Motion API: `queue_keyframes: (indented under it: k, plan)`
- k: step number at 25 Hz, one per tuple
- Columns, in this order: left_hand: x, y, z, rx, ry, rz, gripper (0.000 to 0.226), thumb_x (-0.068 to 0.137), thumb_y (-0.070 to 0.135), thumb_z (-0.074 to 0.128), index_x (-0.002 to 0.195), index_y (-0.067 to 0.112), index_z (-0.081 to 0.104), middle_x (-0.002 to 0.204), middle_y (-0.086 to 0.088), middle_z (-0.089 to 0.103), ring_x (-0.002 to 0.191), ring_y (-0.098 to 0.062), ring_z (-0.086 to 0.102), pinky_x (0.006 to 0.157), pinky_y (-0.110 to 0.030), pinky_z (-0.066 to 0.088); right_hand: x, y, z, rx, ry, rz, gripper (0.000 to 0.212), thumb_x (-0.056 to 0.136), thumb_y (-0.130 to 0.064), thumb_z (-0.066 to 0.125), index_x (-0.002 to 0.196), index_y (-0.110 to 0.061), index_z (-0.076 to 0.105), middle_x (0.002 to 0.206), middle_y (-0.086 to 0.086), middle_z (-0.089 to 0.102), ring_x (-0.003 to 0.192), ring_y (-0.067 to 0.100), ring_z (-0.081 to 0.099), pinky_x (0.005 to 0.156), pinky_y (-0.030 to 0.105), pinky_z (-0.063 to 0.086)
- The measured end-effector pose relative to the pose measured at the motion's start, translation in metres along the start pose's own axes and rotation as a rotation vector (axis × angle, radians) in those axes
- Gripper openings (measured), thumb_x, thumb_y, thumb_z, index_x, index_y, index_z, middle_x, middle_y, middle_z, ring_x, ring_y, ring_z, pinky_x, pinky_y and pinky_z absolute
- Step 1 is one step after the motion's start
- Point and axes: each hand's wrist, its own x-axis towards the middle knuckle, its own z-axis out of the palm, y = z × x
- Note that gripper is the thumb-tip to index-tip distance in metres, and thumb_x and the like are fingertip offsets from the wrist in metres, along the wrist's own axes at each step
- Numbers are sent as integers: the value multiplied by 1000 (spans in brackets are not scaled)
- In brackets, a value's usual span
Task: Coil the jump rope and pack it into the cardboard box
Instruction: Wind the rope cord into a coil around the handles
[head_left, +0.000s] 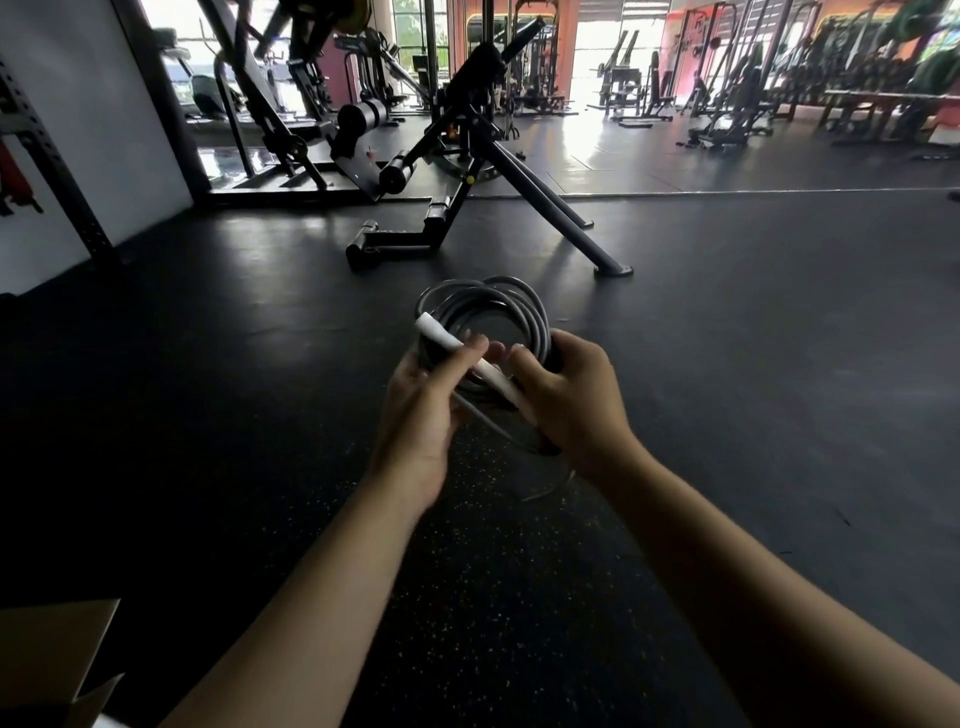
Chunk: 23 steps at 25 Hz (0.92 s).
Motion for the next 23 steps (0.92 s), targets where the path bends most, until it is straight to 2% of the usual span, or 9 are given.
queue_keyframes:
  k: [2, 4, 7, 9, 11, 13, 16, 19, 23]
  plan:
    - [7, 22, -19, 64, -107, 28, 63, 78, 16, 82, 135, 3, 59, 112, -9, 77, 103, -25, 74, 93, -43, 56, 7, -2, -15, -123, -94, -61, 24, 91, -30, 67, 75, -12, 70, 58, 0, 62, 47, 4, 48, 49, 26, 43]
    - [7, 51, -34, 439, -234, 131, 72, 72, 25, 90, 136, 21, 58, 114, 2, 76, 100, -9, 73, 93, -34, 56, 11, -5, -28, -288, -229, -137, 22, 92, -29, 68, 79, -12, 70, 61, 7, 61, 47, 4, 44, 48, 27, 42]
    - [-3, 78, -31, 1140, -441, 207, 84, 53, 54, 91, 130, 45, 57, 113, 19, 70, 99, 10, 66, 88, -12, 49, 12, -13, -37, -487, -421, -255, 14, 87, -30, 73, 81, -18, 71, 63, 0, 61, 56, 6, 50, 58, 31, 46]
    - [-10, 75, -18, 1292, -539, 203, 85, 51, 53, 96, 125, 52, 54, 108, 23, 71, 94, 13, 66, 81, -7, 49, 9, -20, -38, -526, -499, -262, 10, 82, -32, 78, 80, -24, 72, 65, -4, 63, 58, 3, 54, 60, 26, 46]
    - [-13, 61, -13, 1280, -609, 146, 89, 51, 49, 98, 126, 53, 49, 113, 21, 72, 102, 7, 68, 92, -21, 54, 6, -25, -39, -586, -536, -254, 10, 80, -33, 80, 82, -25, 75, 66, -8, 63, 57, -1, 56, 55, 14, 41]
    - [-10, 48, -16, 1219, -637, 85, 91, 53, 48, 97, 130, 52, 49, 120, 21, 72, 112, 1, 66, 103, -35, 52, 5, -25, -40, -619, -556, -250, 13, 78, -37, 80, 73, -33, 69, 63, -10, 61, 54, -3, 56, 52, 13, 41]
    - [-7, 44, -19, 1182, -629, 82, 78, 59, 44, 94, 126, 51, 54, 114, 19, 74, 107, -2, 70, 101, -42, 54, 5, -24, -41, -566, -573, -247, 17, 73, -51, 79, 72, -37, 71, 64, -5, 67, 53, -2, 56, 54, 17, 41]
    - [-6, 41, -22, 1053, -615, 101, 69, 68, 33, 92, 126, 46, 58, 111, 10, 77, 103, -6, 73, 98, -40, 58, 7, -30, -49, -427, -636, -153, 33, 74, -66, 78, 74, -34, 76, 63, 1, 69, 48, 3, 55, 49, 22, 45]
    - [-4, 38, -26, 818, -562, 106, 51, 81, 15, 86, 127, 29, 69, 115, 2, 78, 106, -6, 73, 90, -23, 57, 12, -32, -67, -286, -565, -15, 73, 78, -81, 52, 79, -13, 80, 60, 5, 71, 38, 16, 57, 42, 26, 46]
